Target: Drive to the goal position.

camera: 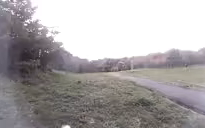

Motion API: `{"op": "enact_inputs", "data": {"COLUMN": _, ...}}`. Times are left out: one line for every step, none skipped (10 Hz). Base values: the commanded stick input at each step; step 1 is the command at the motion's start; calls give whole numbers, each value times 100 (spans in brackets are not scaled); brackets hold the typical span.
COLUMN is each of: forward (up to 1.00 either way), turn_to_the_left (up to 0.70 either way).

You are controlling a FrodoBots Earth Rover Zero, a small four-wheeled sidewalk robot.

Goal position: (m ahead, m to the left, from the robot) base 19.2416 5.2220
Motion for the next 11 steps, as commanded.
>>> {"op": "enact_inputs", "data": {"forward": 0, "turn_to_the_left": 0}}
{"op": "enact_inputs", "data": {"forward": 0, "turn_to_the_left": 0}}
{"op": "enact_inputs", "data": {"forward": -9, "turn_to_the_left": 0}}
{"op": "enact_inputs", "data": {"forward": -27, "turn_to_the_left": 0}}
{"op": "enact_inputs", "data": {"forward": -61, "turn_to_the_left": 0}}
{"op": "enact_inputs", "data": {"forward": -70, "turn_to_the_left": 0}}
{"op": "enact_inputs", "data": {"forward": -70, "turn_to_the_left": 0}}
{"op": "enact_inputs", "data": {"forward": -70, "turn_to_the_left": 0}}
{"op": "enact_inputs", "data": {"forward": -70, "turn_to_the_left": 0}}
{"op": "enact_inputs", "data": {"forward": -70, "turn_to_the_left": 0}}
{"op": "enact_inputs", "data": {"forward": -70, "turn_to_the_left": 0}}
